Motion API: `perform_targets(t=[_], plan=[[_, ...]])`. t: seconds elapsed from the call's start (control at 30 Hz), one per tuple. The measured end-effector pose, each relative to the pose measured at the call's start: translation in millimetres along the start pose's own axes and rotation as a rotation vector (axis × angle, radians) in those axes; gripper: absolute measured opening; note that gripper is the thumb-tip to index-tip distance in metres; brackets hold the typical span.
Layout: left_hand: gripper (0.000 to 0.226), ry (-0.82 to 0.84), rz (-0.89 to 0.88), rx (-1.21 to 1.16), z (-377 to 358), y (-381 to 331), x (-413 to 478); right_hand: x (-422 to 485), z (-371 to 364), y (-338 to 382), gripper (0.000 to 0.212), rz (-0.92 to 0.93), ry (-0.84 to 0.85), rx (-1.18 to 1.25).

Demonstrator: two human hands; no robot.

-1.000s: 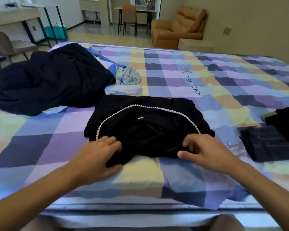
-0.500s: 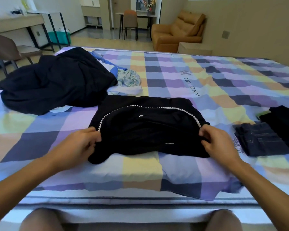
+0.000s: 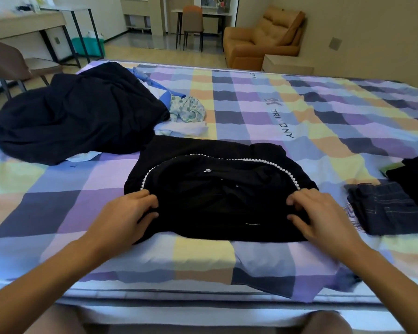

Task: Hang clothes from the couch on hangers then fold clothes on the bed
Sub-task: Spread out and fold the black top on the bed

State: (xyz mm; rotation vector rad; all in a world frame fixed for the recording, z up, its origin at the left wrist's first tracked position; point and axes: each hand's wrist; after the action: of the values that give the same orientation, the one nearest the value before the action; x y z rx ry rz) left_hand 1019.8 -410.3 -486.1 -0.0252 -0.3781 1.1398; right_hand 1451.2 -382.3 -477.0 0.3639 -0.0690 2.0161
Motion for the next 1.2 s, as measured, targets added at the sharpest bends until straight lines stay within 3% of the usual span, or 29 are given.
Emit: perform_targets(t=[0.07, 0.27, 0.33, 0.43, 0.5, 0.57, 0.63, 0.67, 0.73, 0.8, 0.87, 0.97, 1.03, 1.1, 1.2], plan=[[0.003, -0.04, -0.057, -0.021, 11.3, 8.8, 2.0, 3.4, 0.7, -1.0, 0.03, -0.007, -0.027, 0.047], [0.025, -0.189, -0.118, 0.042, 48.9, 69.8, -33.4, -23.2, 18.7, -39.6, 0.029, -0.074, -0.147, 0.068], [0.031, -0.15, -0.129, 0.069, 43.5, 91.1, -51.2, -36.6, 19.3, -49.1, 0.034, -0.076, -0.105, 0.039], [0.019, 0.113, -0.138, 0.023, 29.5, 102.9, -65.7, -44.2, 20.9, -58.9, 0.055, 0.004, 0.113, 0.031], [0.02, 0.236, -0.113, -0.007, 33.9, 93.4, -57.4, -37.1, 32.2, -52.9, 0.055, 0.01, 0.193, 0.086], [0.012, 0.236, -0.091, -0.086, 49.9, 68.8, -32.9, -20.4, 45.3, -36.8, 0.046, -0.027, 0.11, 0.249], [0.005, 0.115, -0.064, -0.163, 60.6, 40.6, -2.5, 4.3, 50.1, -17.0, 0.035, -0.082, -0.037, 0.416], [0.011, 0.047, -0.061, -0.146, 61.8, 24.5, 12.5, 18.2, 47.7, -7.7, 0.045, -0.106, -0.049, 0.438], [0.033, -0.074, -0.111, -0.002, 51.5, -6.8, 33.4, 39.4, 35.8, 6.5, 0.089, -0.123, 0.118, 0.358], [0.041, -0.059, -0.204, 0.071, 33.3, -36.4, 39.1, 51.4, 18.5, 15.4, 0.108, -0.12, 0.285, 0.162], [0.035, 0.046, -0.251, 0.113, 12.7, -49.7, 40.0, 55.6, 9.0, 26.1, 0.1, -0.091, 0.24, 0.029], [0.026, 0.103, -0.17, 0.16, -14.4, -48.4, 39.4, 51.1, 2.0, 48.6, 0.053, 0.186, -0.016, -0.003], [0.028, 0.077, -0.109, 0.212, -25.1, -44.5, 42.9, 51.5, -2.3, 60.0, 0.038, 0.291, 0.037, 0.023], [0.028, 0.054, -0.072, 0.22, -30.1, -42.8, 45.3, 52.5, -12.8, 62.8, 0.028, 0.284, 0.134, -0.031], [0.028, 0.02, -0.025, 0.206, -30.8, -35.1, 51.1, 57.5, -21.0, 54.8, 0.006, 0.163, 0.092, 0.101]])
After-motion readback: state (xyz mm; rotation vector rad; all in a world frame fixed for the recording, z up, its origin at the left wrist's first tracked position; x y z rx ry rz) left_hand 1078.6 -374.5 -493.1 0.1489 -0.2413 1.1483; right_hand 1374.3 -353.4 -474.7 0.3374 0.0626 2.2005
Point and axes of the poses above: each hand's wrist, its own x-axis towards the middle knuckle, its own z-axis out of the back of the hand, y = z × x, and after that the axes turned 2 degrees about y, right-handed
